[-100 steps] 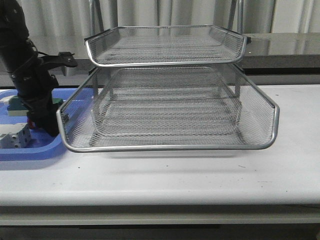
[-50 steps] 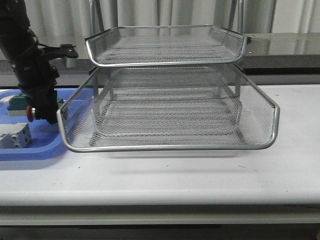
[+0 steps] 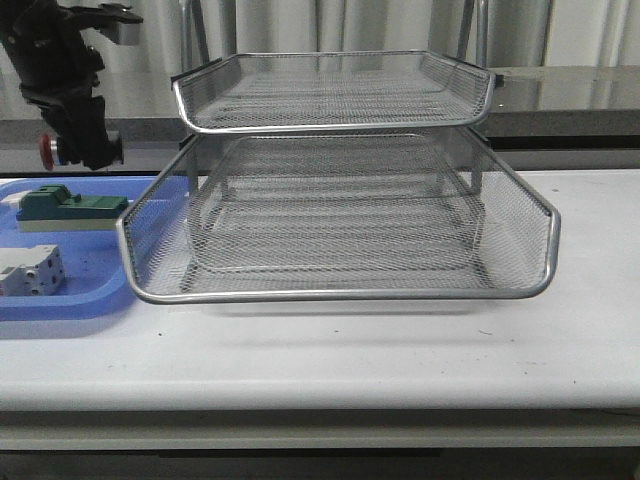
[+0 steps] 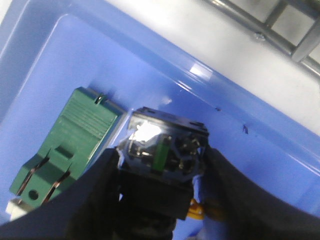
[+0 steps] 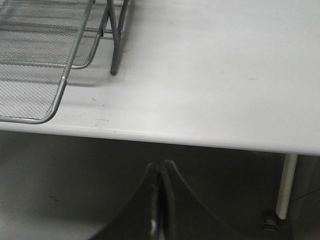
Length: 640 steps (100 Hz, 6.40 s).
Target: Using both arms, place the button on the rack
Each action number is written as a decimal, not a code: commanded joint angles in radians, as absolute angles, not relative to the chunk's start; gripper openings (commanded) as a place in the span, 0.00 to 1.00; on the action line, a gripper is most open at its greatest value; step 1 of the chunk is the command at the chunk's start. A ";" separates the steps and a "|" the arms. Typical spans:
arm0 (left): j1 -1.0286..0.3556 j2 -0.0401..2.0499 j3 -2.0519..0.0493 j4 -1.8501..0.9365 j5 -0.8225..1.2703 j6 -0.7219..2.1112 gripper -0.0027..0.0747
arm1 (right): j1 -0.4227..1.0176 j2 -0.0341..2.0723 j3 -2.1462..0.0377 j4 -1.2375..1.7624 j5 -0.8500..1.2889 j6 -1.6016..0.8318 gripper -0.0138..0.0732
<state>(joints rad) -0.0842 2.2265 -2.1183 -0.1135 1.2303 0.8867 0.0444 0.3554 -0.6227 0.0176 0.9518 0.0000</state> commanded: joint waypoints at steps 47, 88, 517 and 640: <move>-0.113 1.774 -1.940 -0.110 1.279 0.800 0.05 | 0.039 0.363 -0.657 0.009 0.894 0.000 0.08; -0.294 1.500 -1.670 -0.129 1.279 0.686 0.05 | 0.039 0.363 -0.657 0.009 0.894 0.000 0.08; -0.051 0.169 -0.254 -0.361 0.076 0.392 0.01 | 0.039 0.363 -0.657 0.009 0.894 0.000 0.08; -0.051 0.171 -0.254 -0.361 0.076 0.392 0.01 | 0.041 0.968 -0.720 0.740 0.758 -0.866 0.08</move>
